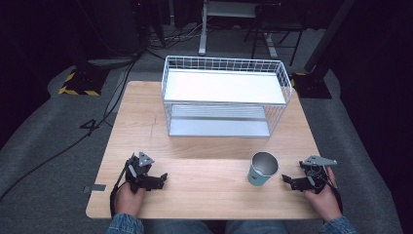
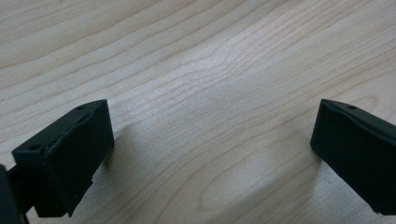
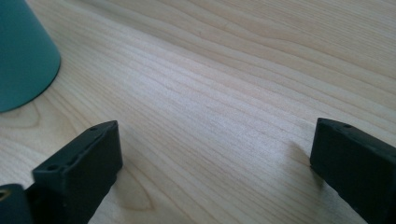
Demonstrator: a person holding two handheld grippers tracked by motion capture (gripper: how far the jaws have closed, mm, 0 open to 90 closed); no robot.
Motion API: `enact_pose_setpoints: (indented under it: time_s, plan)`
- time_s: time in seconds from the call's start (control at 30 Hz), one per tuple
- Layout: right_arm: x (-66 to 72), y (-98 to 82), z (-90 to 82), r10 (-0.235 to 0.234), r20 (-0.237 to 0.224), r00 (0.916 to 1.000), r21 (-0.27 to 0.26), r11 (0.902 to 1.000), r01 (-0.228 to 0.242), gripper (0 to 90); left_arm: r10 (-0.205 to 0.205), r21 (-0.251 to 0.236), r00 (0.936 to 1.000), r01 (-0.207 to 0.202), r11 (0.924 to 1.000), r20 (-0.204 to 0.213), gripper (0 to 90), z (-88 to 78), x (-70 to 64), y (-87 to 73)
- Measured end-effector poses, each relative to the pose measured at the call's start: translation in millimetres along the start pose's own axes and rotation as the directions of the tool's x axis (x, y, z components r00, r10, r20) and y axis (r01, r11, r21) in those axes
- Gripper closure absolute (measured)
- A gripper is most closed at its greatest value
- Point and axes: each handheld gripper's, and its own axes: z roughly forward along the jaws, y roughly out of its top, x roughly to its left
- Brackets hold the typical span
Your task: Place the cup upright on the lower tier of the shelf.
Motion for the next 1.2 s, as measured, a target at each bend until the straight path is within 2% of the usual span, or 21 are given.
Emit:
enact_pose_setpoints:
  time_s: [0.27, 0.3, 0.37, 0.4, 0.43, 0.47, 0.5, 0.57, 0.6, 0.67, 0.73, 0.83, 0.93, 0.97, 1.0, 1.1, 1.13, 1.2]
  plan:
    - [1.0, -0.6, -0.3, -0.013, -0.01, 0.9999, 0.004, 0.9999, 0.013, 1.2, 0.0, 0.001, 1.0, 0.0, 1.0, 0.0, 0.0, 0.0, 0.0, 0.0]
    - [1.0, -1.8, -1.6, -0.034, -0.03, 0.999, 0.005, 0.9994, 0.034, 1.3, 0.0, 0.001, 1.0, 0.0, 1.0, 0.0, 0.0, 0.0, 0.0, 0.0]
    - [0.9, -2.0, -2.0, -0.039, -0.037, 0.9986, 0.004, 0.9992, 0.04, 2.3, 0.0, 0.0, 1.0, 0.0, 1.0, 0.0, 0.0, 0.0, 0.0, 0.0]
    - [0.5, -1.6, -4.3, -0.032, -0.032, 0.999, 0.0, 0.9995, 0.032, 12.3, 0.0, 0.001, 1.0, 0.0, 1.0, 0.0, 0.0, 0.0, 0.0, 0.0]
    - [0.5, -1.6, -4.3, -0.032, -0.032, 0.999, 0.0, 0.9995, 0.032, 12.3, 0.0, 0.001, 1.0, 0.0, 1.0, 0.0, 0.0, 0.0, 0.0, 0.0]
    - [0.2, -0.3, -8.8, -0.033, -0.053, 0.9981, -0.014, 0.9994, 0.033, 22.7, 0.0, 0.0, 1.0, 0.0, 1.0, 0.0, 0.0, 0.0, 0.0, 0.0]
    - [0.5, 0.2, -11.1, -0.033, -0.061, 0.9976, -0.027, 0.9991, 0.032, 16.3, 0.0, 0.0, 1.0, 0.0, 1.0, 0.0, 0.0, 0.0, 0.0, 0.0]
    - [1.3, 0.6, -12.9, -0.033, -0.063, 0.9975, -0.037, 0.9988, 0.031, 13.2, 0.0, 0.0, 1.0, 0.0, 1.0, 0.0, 0.0, 0.0, 0.0, 0.0]
    - [4.0, 1.8, -17.8, -0.038, -0.061, 0.9974, -0.051, 0.9981, 0.035, 19.4, 0.0, 0.0, 1.0, 0.0, 1.0, 0.0, 0.0, 0.0, 0.0, 0.1]
    - [7.3, 2.3, -21.2, -0.04, -0.068, 0.9969, -0.052, 0.9979, 0.037, 15.9, 0.0, 0.0, 1.0, 0.0, 1.0, 0.0, 0.0, 0.0, 0.0, 0.1]
    - [8.8, 2.4, -22.9, -0.044, -0.069, 0.9967, -0.053, 0.9978, 0.04, 17.5, 0.0, 0.001, 1.0, 0.0, 1.0, 0.0, 0.0, 0.0, 0.0, 0.1]
    - [19.5, 4.2, -33.6, -0.05, -0.085, 0.9951, -0.069, 0.9967, 0.044, 15.9, -0.006, 0.0, 1.0, 0.006, 1.0, 0.0, 0.0, 0.3, -0.2, 0.3]
    - [24.6, 5.1, -38.3, -0.049, -0.098, 0.9939, -0.077, 0.9962, 0.042, 16.0, -0.005, -0.001, 1.0, 0.005, 1.0, -0.002, 0.0, 0.6, -0.1, 0.5]
    - [31.3, 5.3, -42.5, -0.042, -0.113, 0.9928, -0.081, 0.9962, 0.033, 15.9, -0.006, -0.002, 1.0, 0.006, 1.0, -0.002, 0.0, 0.7, -0.1, 0.6]
    - [31.3, 5.3, -42.5, -0.042, -0.113, 0.9928, -0.081, 0.9962, 0.033, 15.9, -0.006, -0.002, 1.0, 0.006, 1.0, -0.002, 0.0, 0.7, -0.1, 0.6]
    - [43.3, 5.5, -46.6, -0.039, -0.145, 0.9887, -0.08, 0.9964, 0.028, 15.9, -0.002, -0.002, 1.0, 0.002, 1.0, -0.003, 0.0, 0.8, 0.2, 0.8]
    - [43.3, 5.5, -46.6, -0.039, -0.145, 0.9887, -0.08, 0.9964, 0.028, 15.9, -0.002, -0.002, 1.0, 0.002, 1.0, -0.003, 0.0, 0.8, 0.2, 0.8]
    - [53.3, 6.9, -48.9, -0.038, -0.156, 0.9871, -0.088, 0.9958, 0.025, 15.9, -0.006, -0.002, 1.0, 0.006, 1.0, -0.002, 0.0, 0.8, -0.1, 0.7]
